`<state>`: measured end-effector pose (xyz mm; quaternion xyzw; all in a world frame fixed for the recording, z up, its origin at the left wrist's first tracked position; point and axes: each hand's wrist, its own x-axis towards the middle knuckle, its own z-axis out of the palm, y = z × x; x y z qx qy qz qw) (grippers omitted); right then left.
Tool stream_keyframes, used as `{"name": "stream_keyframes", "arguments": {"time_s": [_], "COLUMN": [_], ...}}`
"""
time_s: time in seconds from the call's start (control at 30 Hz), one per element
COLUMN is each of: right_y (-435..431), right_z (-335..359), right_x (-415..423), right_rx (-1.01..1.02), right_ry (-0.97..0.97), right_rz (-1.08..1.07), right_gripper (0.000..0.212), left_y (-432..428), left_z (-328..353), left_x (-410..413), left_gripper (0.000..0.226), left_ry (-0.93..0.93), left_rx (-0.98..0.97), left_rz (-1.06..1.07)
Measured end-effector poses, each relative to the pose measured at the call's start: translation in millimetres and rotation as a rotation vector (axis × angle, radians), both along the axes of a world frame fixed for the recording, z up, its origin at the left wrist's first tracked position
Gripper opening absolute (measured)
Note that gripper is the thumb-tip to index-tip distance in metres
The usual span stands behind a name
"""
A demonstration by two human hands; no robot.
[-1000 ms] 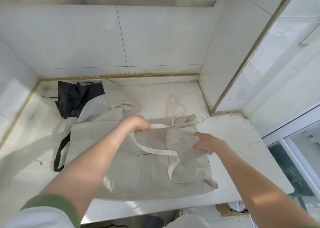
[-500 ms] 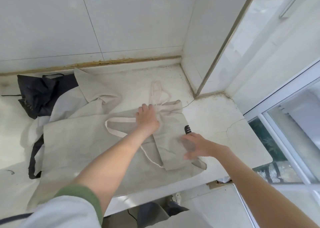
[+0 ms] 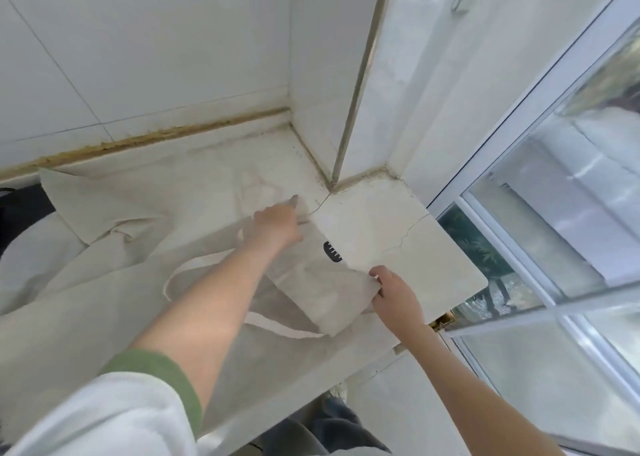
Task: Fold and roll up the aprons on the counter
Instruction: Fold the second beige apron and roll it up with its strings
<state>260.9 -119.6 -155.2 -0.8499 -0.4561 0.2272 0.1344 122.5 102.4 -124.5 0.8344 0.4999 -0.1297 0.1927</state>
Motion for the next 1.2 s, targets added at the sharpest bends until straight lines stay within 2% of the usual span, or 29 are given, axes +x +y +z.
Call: {"name": "stream_keyframes", "arguments": {"time_s": [0.13,0.17,0.27,0.33,0.4,0.5,0.57,0.7,0.87,1.03,1.13,1.2], "right_y": [2.8,4.5,11.0,9.8,6.6,3.5,5.0,11.2,20.3,17.9,15.1,17.9], "right_z": [7.2,11.0,25.0,32.2,35.6,35.0,33.1,25.7,13.1,-5.7,-7.9,-6.9], "right_x": [12.2,16.1,29.8,40.2,52.9,66.1,71.7,76.4,62.3,58.1,62.7,61.9], "right_rx": [-0.008,-0.043,-0.259,-0.354,-0.372,-0.305,-0.220,-0.044,0.209,0.255,0.216,0.193], "right_ry": [0.113,0.210,0.728,0.901,1.049,1.284,1.363,1.351,1.211,0.989,0.931,0.906], "right_rz": [-0.364,-0.476,-0.761,-0.761,-0.756,-0.794,-0.804,-0.808,-0.788,-0.965,-1.043,-1.053], "right_gripper": [0.013,0.009,0.020,0.020,0.033,0.062,0.065,0.057,0.031,0.025,0.021,0.023], "left_y": [-1.0,-0.3,4.5,11.0,18.2,24.4,27.1,26.3,36.7,47.9,59.0,64.9], "left_z": [-9.9,-7.8,0.6,3.9,5.7,5.5,5.0,9.7,2.7,3.6,6.7,6.5], "left_x": [13.0,15.2,22.6,28.0,32.6,35.2,39.4,42.3,41.7,50.1,59.9,69.5], "left_gripper": [0.070,0.068,0.065,0.059,0.048,0.041,0.043,0.035,0.015,0.034,0.031,0.028], "left_ry": [-0.082,-0.091,-0.157,-0.181,-0.205,-0.315,-0.368,-0.410,-0.499,-0.740,-0.841,-0.831], "left_rx": [-0.016,-0.019,-0.105,-0.168,-0.202,-0.287,-0.334,-0.467,-0.537,-0.712,-0.591,-0.445], "left_rz": [0.064,0.073,0.096,0.162,0.250,0.394,0.430,0.392,0.334,0.438,0.500,0.440]}}
